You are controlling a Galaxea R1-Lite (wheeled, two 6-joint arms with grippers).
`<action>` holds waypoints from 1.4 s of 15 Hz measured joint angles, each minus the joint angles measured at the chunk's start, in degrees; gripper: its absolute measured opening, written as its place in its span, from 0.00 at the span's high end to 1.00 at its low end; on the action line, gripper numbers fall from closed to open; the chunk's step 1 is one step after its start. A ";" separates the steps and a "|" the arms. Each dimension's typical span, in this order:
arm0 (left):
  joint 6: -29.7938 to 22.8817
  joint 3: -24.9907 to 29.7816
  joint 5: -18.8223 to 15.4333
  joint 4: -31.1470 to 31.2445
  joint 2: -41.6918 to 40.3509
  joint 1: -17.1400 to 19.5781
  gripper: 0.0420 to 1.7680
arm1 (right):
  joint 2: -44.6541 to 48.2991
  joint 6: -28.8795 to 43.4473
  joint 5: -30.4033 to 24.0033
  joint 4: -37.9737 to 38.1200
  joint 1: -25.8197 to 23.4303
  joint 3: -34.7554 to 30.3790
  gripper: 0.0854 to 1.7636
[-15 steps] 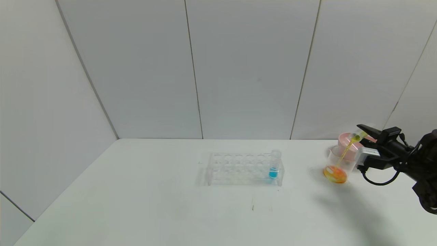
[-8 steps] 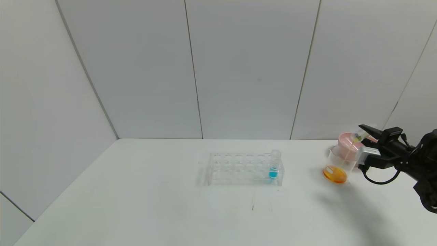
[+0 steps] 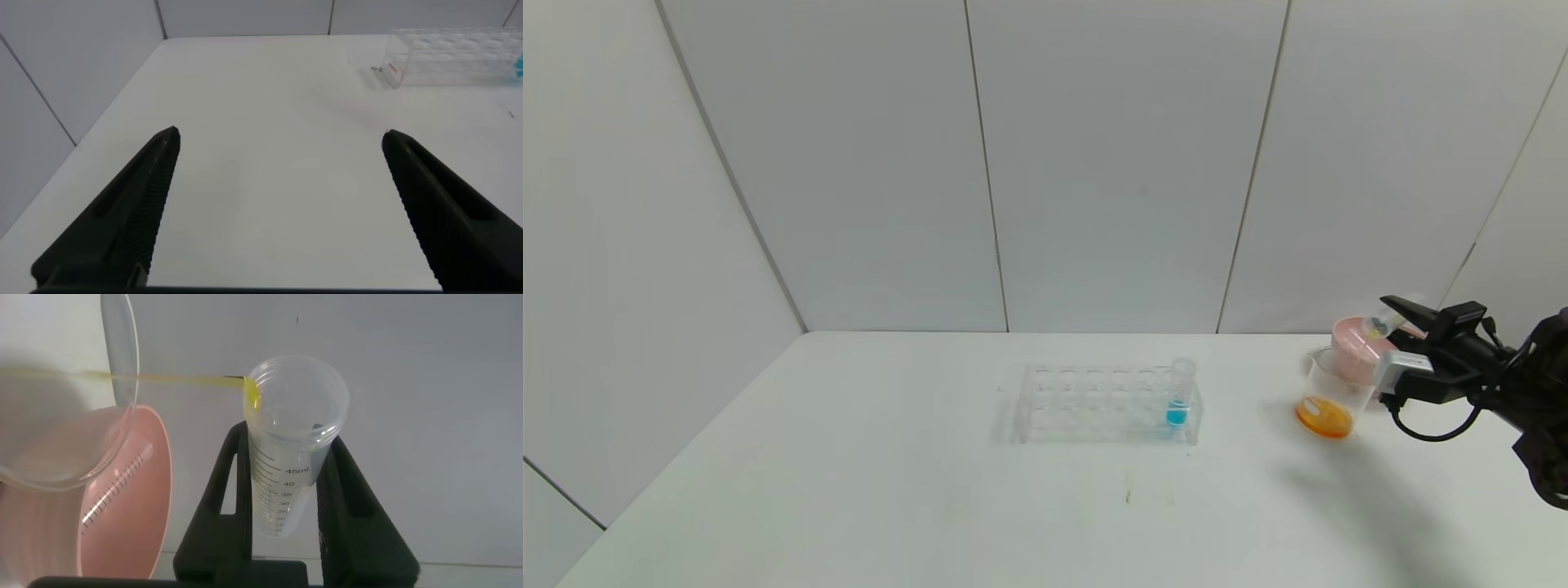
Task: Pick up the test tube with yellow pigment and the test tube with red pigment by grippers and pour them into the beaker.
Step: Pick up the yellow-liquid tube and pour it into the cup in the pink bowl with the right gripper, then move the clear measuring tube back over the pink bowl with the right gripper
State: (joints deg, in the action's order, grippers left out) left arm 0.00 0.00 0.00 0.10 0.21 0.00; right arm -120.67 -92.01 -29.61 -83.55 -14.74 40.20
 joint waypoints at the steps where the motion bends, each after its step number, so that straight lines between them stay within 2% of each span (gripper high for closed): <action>1: 0.00 0.00 0.00 0.00 0.00 0.00 0.00 | 0.04 -0.04 0.02 0.02 -0.06 0.01 0.74; 10: 0.00 0.00 0.00 0.00 0.00 0.00 0.00 | 0.44 0.22 0.09 0.07 -0.11 0.50 0.74; 13: 0.00 0.00 0.00 0.00 0.00 0.00 0.00 | 0.59 4.57 3.40 1.94 0.00 1.06 0.74; 16: 0.00 0.00 0.00 0.00 -0.02 0.00 0.00 | 1.00 20.33 9.85 6.16 0.44 4.34 0.74; 21: 0.00 0.00 0.00 0.00 0.00 0.00 0.00 | 0.88 54.14 18.99 10.07 1.34 13.59 0.74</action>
State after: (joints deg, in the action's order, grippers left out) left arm 0.00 0.00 0.00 0.10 0.21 0.00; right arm -119.80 -37.88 -10.62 -73.48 -13.40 53.80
